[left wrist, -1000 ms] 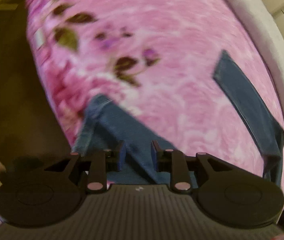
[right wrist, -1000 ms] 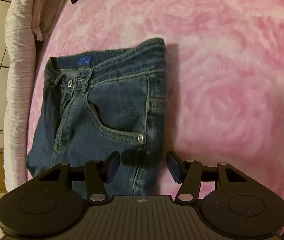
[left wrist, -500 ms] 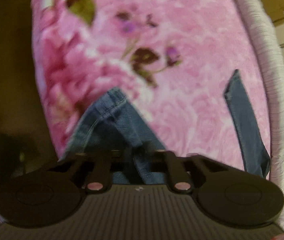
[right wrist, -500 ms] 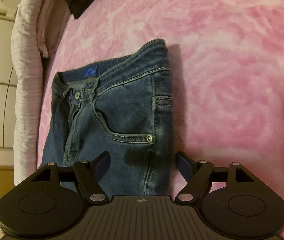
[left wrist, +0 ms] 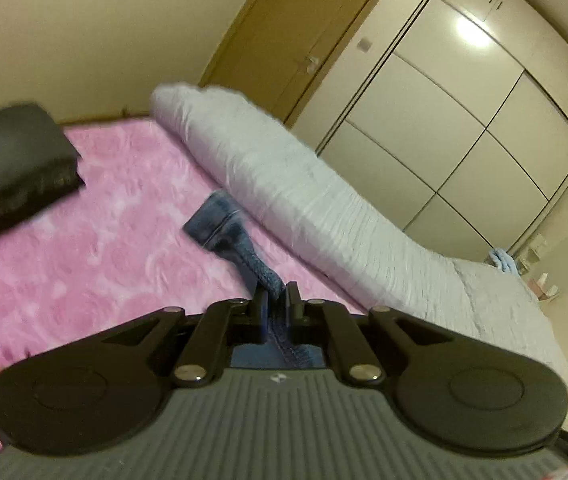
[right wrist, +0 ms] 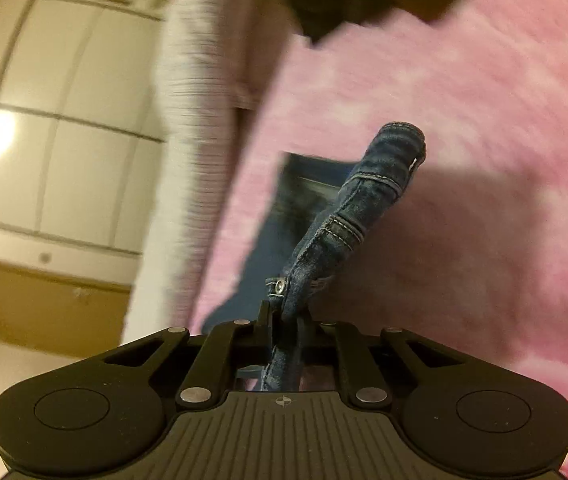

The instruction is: Fold clothes

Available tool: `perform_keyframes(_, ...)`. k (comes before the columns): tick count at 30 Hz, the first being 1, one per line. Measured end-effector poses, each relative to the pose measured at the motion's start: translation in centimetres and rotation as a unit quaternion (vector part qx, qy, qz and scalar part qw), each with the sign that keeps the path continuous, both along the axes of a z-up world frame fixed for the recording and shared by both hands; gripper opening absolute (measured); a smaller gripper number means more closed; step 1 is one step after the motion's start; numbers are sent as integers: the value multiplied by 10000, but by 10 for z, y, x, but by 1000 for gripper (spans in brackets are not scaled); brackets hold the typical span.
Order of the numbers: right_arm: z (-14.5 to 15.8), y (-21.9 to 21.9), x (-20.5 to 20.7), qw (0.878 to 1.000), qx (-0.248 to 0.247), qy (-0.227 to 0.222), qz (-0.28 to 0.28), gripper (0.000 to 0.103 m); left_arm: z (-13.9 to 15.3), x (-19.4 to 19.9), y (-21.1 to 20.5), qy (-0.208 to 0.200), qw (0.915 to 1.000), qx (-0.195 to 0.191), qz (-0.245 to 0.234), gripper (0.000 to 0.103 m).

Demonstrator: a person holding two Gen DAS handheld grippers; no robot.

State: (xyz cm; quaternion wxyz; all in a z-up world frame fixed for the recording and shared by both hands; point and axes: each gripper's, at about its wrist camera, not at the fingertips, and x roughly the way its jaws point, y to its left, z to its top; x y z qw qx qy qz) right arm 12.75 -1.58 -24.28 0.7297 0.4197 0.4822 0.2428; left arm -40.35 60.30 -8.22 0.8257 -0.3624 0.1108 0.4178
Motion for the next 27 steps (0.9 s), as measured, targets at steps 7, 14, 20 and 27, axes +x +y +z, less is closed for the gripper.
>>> perform_keyframes(7, -29, -6, -33, 9944, -846, 483, 411, 10, -150, -49, -1, 1488, 9704, -1660, 932, 10)
perform_keyframes(14, -80, -48, -55, 9827, -1546, 1018, 26, 67, -225, -50, -42, 1938, 9561, -1926, 1059, 25)
perform_keyframes(20, -94, -51, -35, 9892, -1152, 873, -222, 75, -226, -48, -71, 1636, 9594, -1923, 1259, 25)
perform_keyframes(27, -122, -59, -19, 9904, -819, 922, -626, 75, -229, -45, -56, 1616, 9593, -1914, 1303, 25)
